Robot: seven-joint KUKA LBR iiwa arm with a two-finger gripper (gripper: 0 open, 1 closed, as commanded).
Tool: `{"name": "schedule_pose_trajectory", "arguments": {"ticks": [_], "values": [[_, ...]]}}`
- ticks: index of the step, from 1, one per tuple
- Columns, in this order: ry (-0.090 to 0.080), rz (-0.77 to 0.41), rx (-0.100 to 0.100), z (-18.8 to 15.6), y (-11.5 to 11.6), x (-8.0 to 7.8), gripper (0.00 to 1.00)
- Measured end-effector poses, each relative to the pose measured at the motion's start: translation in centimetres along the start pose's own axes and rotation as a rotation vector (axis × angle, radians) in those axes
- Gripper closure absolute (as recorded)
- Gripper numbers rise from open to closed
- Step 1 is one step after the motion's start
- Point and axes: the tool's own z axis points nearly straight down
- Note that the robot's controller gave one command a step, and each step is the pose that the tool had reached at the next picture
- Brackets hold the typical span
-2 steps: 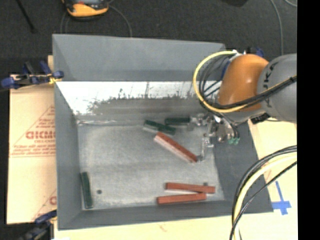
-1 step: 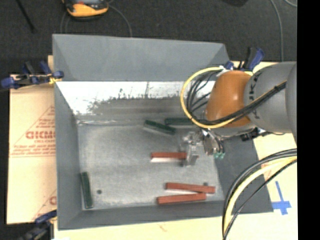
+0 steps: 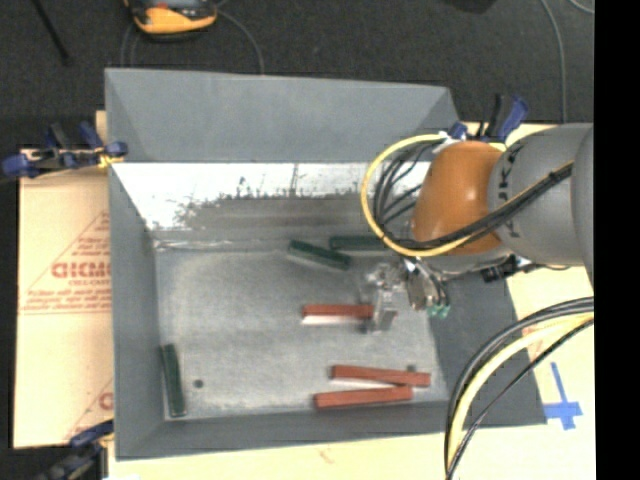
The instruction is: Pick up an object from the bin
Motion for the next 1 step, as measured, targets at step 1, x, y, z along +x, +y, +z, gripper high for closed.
{"name": "schedule_pose_trajectory", "arguments": {"ticks": [1], "values": [[0.001,0.022,0.0,-12.86,-1.75,-1.82,1.0]]}}
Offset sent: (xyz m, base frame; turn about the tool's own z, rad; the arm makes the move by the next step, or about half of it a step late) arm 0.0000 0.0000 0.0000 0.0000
